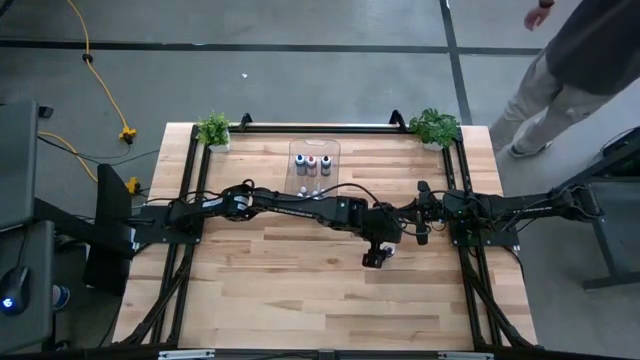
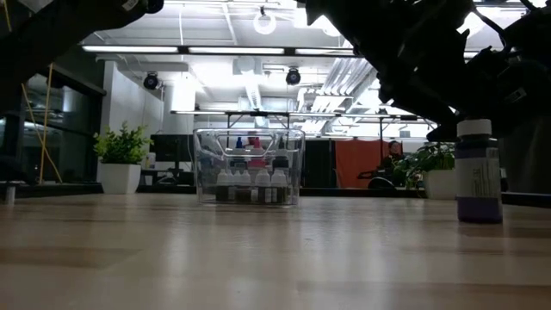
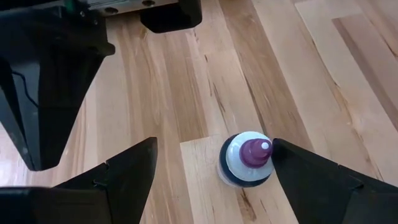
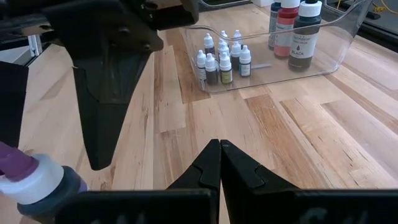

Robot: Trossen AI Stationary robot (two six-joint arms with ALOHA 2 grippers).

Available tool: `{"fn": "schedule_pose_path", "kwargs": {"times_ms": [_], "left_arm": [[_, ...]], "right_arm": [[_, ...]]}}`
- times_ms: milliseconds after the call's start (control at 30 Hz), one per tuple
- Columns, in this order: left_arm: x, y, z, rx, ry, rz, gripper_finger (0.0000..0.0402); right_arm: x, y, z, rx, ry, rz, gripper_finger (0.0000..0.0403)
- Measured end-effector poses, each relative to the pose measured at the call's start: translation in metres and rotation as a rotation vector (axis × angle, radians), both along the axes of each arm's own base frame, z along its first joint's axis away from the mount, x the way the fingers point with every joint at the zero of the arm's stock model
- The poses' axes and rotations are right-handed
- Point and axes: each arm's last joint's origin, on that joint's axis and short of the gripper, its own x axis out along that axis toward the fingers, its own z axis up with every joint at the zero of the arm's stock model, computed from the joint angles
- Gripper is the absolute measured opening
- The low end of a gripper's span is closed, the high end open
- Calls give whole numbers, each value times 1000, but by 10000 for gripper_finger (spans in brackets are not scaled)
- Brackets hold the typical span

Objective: Pick & Place food coloring
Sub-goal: Put the large purple food coloring into the transparent bin

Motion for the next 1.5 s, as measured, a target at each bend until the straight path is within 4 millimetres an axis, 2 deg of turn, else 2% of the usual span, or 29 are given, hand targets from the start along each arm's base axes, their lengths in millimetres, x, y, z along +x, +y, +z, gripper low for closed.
{"fn": "schedule_pose_path", "kwargs": {"times_ms": [100, 367, 900, 1233, 1500], "left_arm": [[0, 0, 1, -1, 2, -1, 310], [-9, 0, 19, -7, 14, -9, 310], [-11, -16, 21, -35, 8, -55, 310], [-1, -18, -5, -1, 16, -25, 310], [-1, -18, -3, -4, 9, -27, 310]], "right_arm": [[0, 0, 0, 0, 0, 0, 0], [0, 0, 0, 0, 1, 0, 0], [0, 0, 0, 0, 0, 0, 0], [0, 0, 0, 0, 1, 0, 0], [0, 0, 0, 0, 1, 0, 0]]}}
